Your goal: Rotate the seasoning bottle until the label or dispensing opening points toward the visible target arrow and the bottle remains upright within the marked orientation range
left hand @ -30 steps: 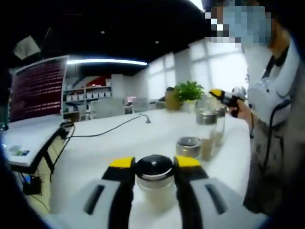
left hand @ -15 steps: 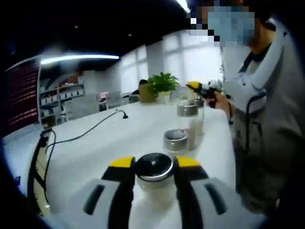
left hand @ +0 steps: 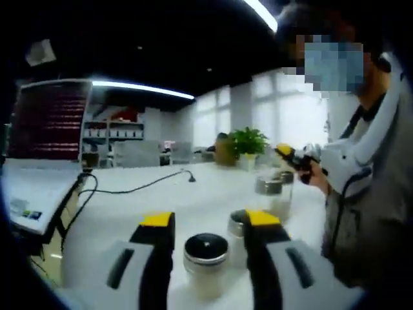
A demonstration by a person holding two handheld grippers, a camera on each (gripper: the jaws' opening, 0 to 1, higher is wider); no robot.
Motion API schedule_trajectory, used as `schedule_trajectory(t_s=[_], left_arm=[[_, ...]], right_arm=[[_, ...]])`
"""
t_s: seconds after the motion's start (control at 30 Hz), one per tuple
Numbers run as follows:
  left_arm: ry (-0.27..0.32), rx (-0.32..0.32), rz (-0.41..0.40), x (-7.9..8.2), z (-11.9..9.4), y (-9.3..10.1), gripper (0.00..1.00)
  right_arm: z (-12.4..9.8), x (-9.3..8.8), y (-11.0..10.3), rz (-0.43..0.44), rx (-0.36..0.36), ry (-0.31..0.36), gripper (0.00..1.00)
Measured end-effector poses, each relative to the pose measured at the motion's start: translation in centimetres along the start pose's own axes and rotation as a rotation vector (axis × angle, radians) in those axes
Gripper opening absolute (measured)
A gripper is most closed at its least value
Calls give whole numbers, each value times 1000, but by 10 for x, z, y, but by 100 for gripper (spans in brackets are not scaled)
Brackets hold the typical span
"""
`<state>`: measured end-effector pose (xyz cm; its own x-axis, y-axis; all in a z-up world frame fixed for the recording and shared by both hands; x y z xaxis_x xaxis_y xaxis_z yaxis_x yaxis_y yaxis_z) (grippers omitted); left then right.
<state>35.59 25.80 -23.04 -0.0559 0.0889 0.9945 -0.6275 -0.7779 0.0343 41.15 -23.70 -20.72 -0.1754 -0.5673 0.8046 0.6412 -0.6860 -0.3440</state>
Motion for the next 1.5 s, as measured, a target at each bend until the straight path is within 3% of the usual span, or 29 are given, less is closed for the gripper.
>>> schedule_trajectory(t_s=[0.07,0.13,0.2,0.3,0.4,0.47,0.53,0.6,0.67,0.73,1.27,1.4,1.5], left_arm=[[-19,95,51,-5,-1,5,46],[-98,120,181,-12,0,12,49],[-117,152,193,-16,2,16,50],[-81,172,180,-16,6,22,50],[-88,177,177,-21,11,21,60],[-110,168,153,-24,10,17,53],[-61,175,127,-20,8,17,45],[-40,198,97,-19,5,14,43],[-18,191,86,-18,3,14,32],[-13,191,89,-18,3,14,30],[-24,124,81,-18,3,7,33],[-50,134,115,-26,7,11,53],[-82,139,172,-29,7,13,39]], right_arm=[[5,-2,0,7,11,-8,13],[8,-5,-2,20,23,-13,13],[10,-8,-3,31,29,-18,13],[11,-12,-6,45,33,-26,13],[11,-14,-5,56,16,-30,13],[11,-14,-5,58,11,-32,13],[11,-14,-6,50,5,-38,13],[11,-13,-6,47,1,-41,13],[12,-14,-5,48,-4,-43,13],[13,-14,-4,48,-6,-46,13],[15,-14,-6,32,-7,-53,13],[16,-13,-5,28,-9,-57,13],[20,-13,-5,26,-3,-64,13]])
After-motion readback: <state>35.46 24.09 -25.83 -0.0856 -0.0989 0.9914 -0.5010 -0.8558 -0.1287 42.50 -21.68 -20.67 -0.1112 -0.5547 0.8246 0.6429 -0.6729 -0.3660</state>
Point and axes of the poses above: the point that each gripper's makers call its tool centre point, and the gripper's own axes: z roughly forward along the fingers, y roughly to its right, x roughly out of its top, the point moved 10 cm from there along -z, roughly backward along the fingers, and after that the axes turned 5 degrees about y, right-handed, at the moved point
